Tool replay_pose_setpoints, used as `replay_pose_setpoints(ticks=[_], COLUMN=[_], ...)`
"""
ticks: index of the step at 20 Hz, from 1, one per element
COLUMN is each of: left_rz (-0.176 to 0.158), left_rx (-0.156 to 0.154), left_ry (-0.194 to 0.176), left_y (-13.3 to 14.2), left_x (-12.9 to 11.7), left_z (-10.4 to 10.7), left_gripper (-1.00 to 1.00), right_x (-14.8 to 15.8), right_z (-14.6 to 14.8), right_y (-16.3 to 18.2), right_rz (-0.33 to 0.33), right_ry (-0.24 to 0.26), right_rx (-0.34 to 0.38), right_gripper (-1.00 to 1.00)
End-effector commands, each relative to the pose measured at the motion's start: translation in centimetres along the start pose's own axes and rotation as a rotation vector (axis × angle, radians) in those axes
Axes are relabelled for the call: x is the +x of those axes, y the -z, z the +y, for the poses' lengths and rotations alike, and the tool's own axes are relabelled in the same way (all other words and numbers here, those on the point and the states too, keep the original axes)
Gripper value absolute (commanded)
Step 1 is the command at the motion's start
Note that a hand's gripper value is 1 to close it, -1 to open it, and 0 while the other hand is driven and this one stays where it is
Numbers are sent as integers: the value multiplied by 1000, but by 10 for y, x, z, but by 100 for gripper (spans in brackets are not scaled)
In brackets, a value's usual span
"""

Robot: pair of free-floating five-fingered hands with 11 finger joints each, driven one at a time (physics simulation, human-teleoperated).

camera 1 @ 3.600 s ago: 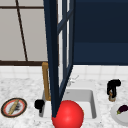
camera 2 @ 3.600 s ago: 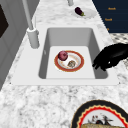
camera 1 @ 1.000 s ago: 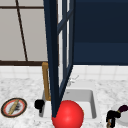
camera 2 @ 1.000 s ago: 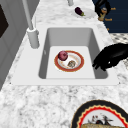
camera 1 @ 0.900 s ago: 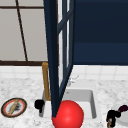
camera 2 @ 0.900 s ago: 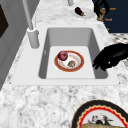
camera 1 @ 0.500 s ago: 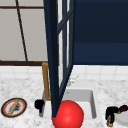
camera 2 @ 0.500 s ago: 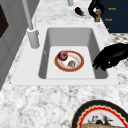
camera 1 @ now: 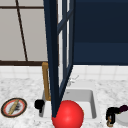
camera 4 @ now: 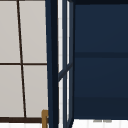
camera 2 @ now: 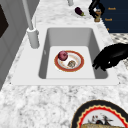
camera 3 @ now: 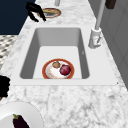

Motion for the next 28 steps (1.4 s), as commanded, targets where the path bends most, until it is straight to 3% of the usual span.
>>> replay_pose_setpoints(ticks=[1, 5, 7, 8, 9, 13, 23, 28], left_rz=[0, 0, 0, 0, 0, 0, 0, 0], left_rx=[0, 0, 0, 0, 0, 0, 0, 0], left_ry=[0, 0, 0, 0, 0, 0, 0, 0], left_y=[0, 0, 0, 0, 0, 0, 0, 0], left_x=[0, 0, 0, 0, 0, 0, 0, 0], left_z=[0, 0, 0, 0, 0, 0, 0, 0], left_gripper=[0, 0, 0, 0, 0, 0, 0, 0], right_x=[-8, -6, 1, 1, 5, 11, 30, 44], right_z=[19, 26, 12, 12, 11, -14, -38, -54], right_y=[-4, -10, -9, -10, -18, -37, -76, -55], right_rz=[-48, -12, 1, -2, 14, 49, 39, 41], right_ry=[-5, -9, -8, -4, -77, -111, -127, -126], right_rx=[-76, -93, -87, -91, -161, -204, -270, -271], right_gripper=[100, 100, 100, -100, -100, -100, -100, -100])
